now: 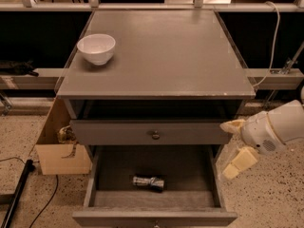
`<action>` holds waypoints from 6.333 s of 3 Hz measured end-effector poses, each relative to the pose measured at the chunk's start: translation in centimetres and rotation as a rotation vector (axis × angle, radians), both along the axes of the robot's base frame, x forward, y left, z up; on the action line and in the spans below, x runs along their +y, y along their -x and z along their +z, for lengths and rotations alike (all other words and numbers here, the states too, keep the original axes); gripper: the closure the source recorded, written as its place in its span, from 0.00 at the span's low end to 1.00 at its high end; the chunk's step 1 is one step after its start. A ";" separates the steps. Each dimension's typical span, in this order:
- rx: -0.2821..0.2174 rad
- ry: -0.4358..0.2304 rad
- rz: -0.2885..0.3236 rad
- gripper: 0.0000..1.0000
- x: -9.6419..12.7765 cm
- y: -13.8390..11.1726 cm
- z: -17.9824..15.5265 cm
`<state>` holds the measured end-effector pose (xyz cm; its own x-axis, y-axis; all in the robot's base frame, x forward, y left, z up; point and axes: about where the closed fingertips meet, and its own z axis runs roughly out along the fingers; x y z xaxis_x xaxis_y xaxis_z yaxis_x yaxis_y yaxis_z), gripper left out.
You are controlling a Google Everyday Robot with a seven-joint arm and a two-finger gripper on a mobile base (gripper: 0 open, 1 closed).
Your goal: Pick redbull can from middle drawer and place on counter
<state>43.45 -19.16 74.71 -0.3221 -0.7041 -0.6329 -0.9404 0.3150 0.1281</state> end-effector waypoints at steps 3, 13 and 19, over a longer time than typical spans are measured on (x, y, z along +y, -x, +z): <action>0.078 -0.082 -0.133 0.00 0.5 1.4 -8.9; -0.173 -0.476 -0.146 0.00 11.1 -6.1 -22.2; -0.150 -0.452 -0.136 0.00 19.7 -11.2 -34.0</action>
Offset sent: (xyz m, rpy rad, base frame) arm -0.0199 -0.0044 -0.0988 0.0766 0.0688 -0.1824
